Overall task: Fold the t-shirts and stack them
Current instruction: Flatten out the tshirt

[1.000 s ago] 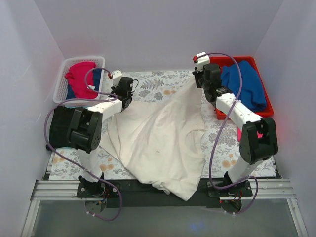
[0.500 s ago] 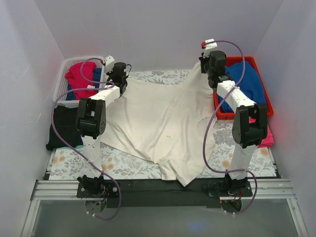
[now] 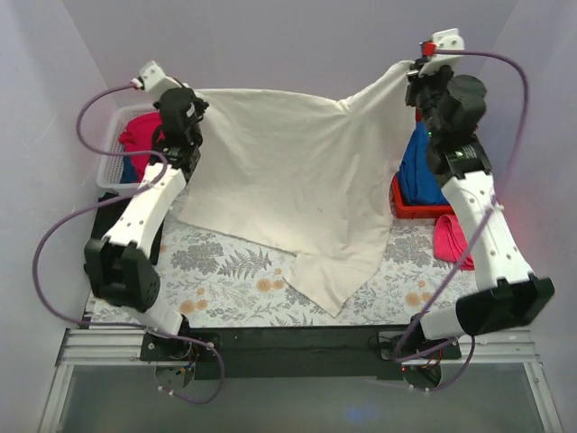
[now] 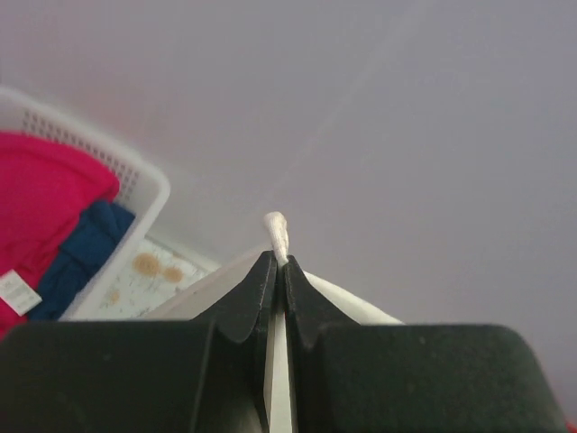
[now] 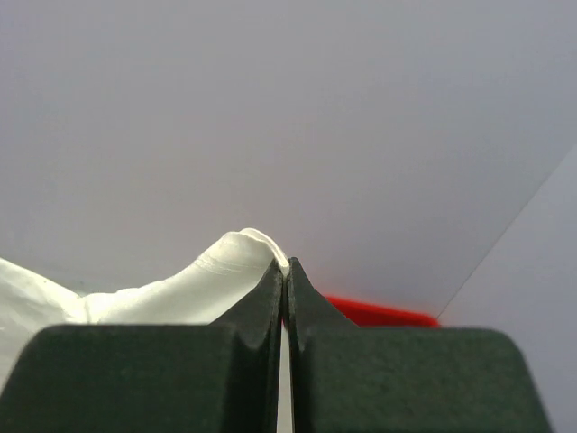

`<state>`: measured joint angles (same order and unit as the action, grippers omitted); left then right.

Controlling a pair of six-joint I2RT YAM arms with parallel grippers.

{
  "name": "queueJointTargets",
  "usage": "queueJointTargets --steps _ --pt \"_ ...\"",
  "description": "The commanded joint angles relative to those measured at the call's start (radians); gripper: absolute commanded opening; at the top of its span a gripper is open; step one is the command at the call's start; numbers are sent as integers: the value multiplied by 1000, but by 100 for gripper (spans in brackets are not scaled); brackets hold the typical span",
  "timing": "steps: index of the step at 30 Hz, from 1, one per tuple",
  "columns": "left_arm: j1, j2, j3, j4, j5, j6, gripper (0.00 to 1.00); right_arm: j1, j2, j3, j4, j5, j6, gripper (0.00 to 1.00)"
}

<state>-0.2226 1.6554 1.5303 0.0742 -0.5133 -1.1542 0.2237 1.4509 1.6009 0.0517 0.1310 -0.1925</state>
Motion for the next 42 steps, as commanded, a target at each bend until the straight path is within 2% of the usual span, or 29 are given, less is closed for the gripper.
queueJointTargets --steps 1,2,6,11,17,23,34,42 --pt "3 -241 -57 -7 -24 16 0 -3 -167 39 10 -2 -21 1" --pt "2 -334 -76 -17 -24 20 0 -3 -231 27 -9 -7 -22 1" --pt "0 -529 -159 -57 -25 19 0 -3 -375 28 -58 -37 -35 1" --pt "-1 -698 -193 -152 1 10 0 -4 -507 93 -183 -106 -41 1" --pt "-1 -842 -165 -226 12 11 0 -4 -580 235 -263 -195 -32 1" --pt "-1 -835 -102 -243 22 27 0 -3 -551 316 -259 -222 -12 1" --pt "-1 -613 -64 -163 45 -2 0 -3 -344 333 -214 -194 -15 1" --pt "-1 -503 -47 -123 55 -25 0 -3 -264 338 -199 -177 -24 1"
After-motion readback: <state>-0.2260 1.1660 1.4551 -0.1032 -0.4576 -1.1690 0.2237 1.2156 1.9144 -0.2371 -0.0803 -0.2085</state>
